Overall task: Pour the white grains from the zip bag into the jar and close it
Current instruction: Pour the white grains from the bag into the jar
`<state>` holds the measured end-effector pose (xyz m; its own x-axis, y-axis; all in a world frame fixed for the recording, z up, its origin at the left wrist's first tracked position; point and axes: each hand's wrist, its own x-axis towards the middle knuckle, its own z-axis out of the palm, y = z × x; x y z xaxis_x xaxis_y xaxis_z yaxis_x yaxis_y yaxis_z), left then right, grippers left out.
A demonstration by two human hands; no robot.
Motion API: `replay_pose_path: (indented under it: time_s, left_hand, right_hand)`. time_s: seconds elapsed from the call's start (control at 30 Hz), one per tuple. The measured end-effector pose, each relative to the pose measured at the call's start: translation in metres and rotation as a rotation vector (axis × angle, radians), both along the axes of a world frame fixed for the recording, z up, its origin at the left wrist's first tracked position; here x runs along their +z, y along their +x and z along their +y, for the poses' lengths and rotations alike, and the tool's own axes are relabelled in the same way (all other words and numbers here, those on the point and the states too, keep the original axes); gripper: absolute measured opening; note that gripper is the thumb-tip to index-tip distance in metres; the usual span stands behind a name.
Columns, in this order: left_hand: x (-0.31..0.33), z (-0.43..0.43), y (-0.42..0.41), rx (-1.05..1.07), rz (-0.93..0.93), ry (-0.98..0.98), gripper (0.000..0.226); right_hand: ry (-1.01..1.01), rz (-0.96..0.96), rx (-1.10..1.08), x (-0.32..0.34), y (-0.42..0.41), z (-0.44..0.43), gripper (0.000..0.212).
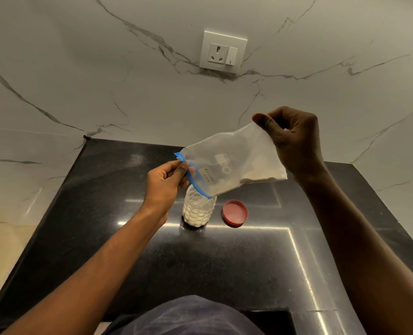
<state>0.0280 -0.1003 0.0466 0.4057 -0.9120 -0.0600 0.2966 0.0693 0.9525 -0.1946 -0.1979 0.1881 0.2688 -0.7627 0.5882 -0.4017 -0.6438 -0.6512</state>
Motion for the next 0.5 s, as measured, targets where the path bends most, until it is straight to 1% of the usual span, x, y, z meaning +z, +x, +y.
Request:
replay_pose_path:
  time_s: [0.2, 0.3, 0.5]
  left_hand:
    - [-0.0021, 0.0005, 0.0008, 0.013, 0.0, 0.008, 0.014]
    - [-0.0028, 0.0011, 0.0017, 0.019, -0.002, 0.017, 0.014]
    - [-0.0026, 0.0027, 0.0018, 0.007, -0.017, 0.013, 0.014]
  right_hand:
    - [-0.003, -0.007, 0.007, 0.0001, 0.0016, 0.0012, 0.029]
    - [0.001, -0.004, 0.013, -0.0016, 0.0035, 0.0034, 0.025]
    - [-0.011, 0.006, 0.015, 0.0006, 0.0048, 0.0036, 0.023]
